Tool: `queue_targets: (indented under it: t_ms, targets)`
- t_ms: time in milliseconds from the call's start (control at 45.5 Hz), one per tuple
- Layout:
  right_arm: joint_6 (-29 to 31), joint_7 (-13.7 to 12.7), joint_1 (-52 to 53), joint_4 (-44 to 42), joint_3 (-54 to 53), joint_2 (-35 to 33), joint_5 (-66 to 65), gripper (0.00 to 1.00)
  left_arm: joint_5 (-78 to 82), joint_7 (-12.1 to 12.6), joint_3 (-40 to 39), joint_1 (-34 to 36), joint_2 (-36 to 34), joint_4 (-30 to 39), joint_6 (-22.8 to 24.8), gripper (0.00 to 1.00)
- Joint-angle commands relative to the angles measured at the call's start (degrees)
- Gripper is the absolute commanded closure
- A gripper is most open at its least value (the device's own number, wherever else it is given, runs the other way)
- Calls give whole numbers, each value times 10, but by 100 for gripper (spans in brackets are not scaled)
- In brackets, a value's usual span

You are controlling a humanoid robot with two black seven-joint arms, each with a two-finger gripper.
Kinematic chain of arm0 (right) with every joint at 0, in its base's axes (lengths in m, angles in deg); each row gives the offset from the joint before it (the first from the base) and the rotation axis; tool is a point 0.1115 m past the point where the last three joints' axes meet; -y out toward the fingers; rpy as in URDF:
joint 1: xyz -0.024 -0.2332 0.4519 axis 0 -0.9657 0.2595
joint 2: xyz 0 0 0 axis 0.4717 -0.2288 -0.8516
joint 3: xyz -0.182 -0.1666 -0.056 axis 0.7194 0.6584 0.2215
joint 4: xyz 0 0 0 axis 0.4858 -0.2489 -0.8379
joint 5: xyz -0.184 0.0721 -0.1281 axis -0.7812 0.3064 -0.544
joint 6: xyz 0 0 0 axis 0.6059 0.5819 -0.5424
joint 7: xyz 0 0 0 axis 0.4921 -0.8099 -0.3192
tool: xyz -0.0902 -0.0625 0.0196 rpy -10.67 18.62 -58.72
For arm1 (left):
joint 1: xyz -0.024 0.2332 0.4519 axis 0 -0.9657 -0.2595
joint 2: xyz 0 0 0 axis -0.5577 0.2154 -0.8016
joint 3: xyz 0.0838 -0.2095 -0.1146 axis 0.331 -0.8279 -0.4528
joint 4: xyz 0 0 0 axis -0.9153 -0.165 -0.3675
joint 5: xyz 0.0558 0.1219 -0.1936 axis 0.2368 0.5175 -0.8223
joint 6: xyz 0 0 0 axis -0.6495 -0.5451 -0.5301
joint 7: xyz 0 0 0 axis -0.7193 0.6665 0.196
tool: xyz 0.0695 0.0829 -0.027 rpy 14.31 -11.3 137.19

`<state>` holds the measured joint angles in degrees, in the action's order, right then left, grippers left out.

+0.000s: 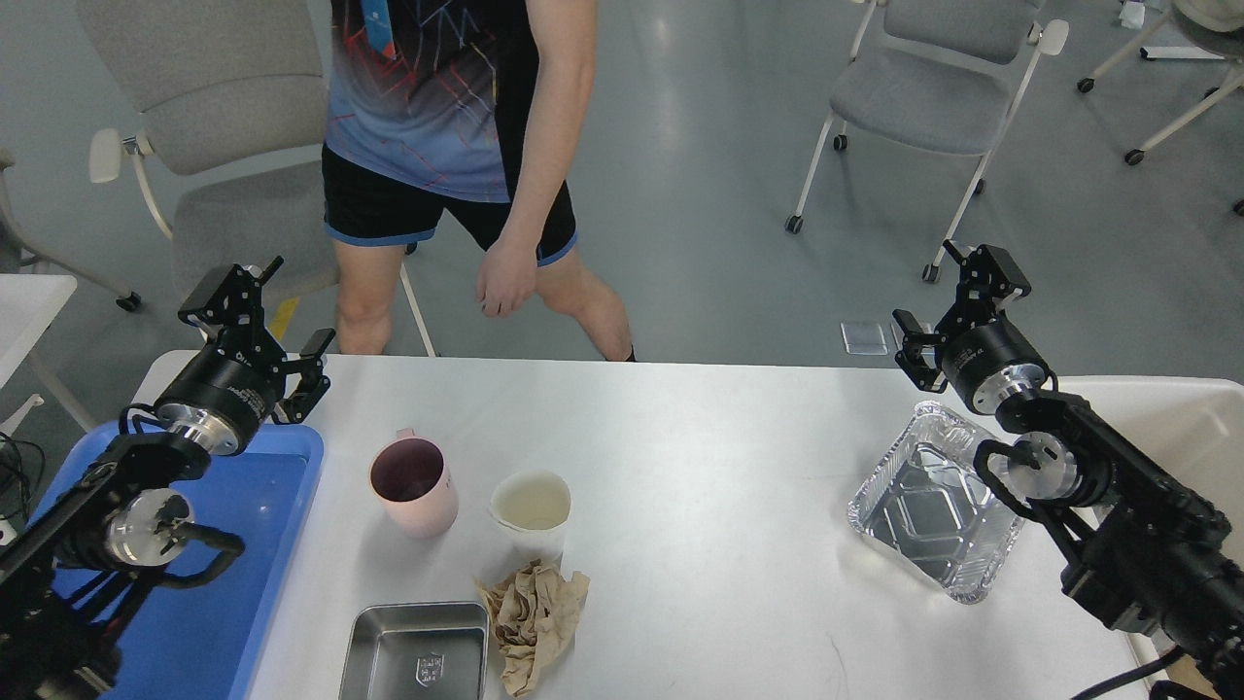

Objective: Tidy desktop

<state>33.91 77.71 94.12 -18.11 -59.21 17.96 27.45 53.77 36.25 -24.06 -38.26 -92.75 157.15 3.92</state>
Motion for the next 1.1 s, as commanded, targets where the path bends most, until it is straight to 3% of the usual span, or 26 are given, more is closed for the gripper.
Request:
queue_targets:
  t_ms: [0, 154, 308, 374, 462, 660, 836, 968, 1078]
  targets:
    - [0, 0, 0, 0, 0, 1, 0, 0, -1, 13, 64, -6, -124, 67, -6, 3]
    - [0, 0, -4, 0, 0, 5, 0, 0, -1, 57, 131, -6, -295, 166, 8, 3]
    - [0, 0, -7, -1, 0, 5, 0, 0, -2, 136, 195, -1, -462, 237, 46, 3]
    - [0, 0, -11, -1, 0, 5, 0, 0, -1, 175, 204, 0, -511, 253, 71, 3]
    - [0, 0, -12, -1, 0, 5, 0, 0, -1, 205, 206, -2, -556, 261, 108, 4]
    - [0, 0, -18, -2, 0, 5, 0, 0, 0, 202, 231, -10, -651, 270, 149, 4]
    - [0, 0, -18, -3, 0, 5, 0, 0, 0, 199, 230, -8, -688, 270, 180, 4]
    - [1, 0, -19, -3, 0, 5, 0, 0, 3, 201, 229, -9, -671, 270, 171, 4]
    - [0, 0, -25, -2, 0, 5, 0, 0, 31, 216, 229, 2, -589, 270, 166, 4]
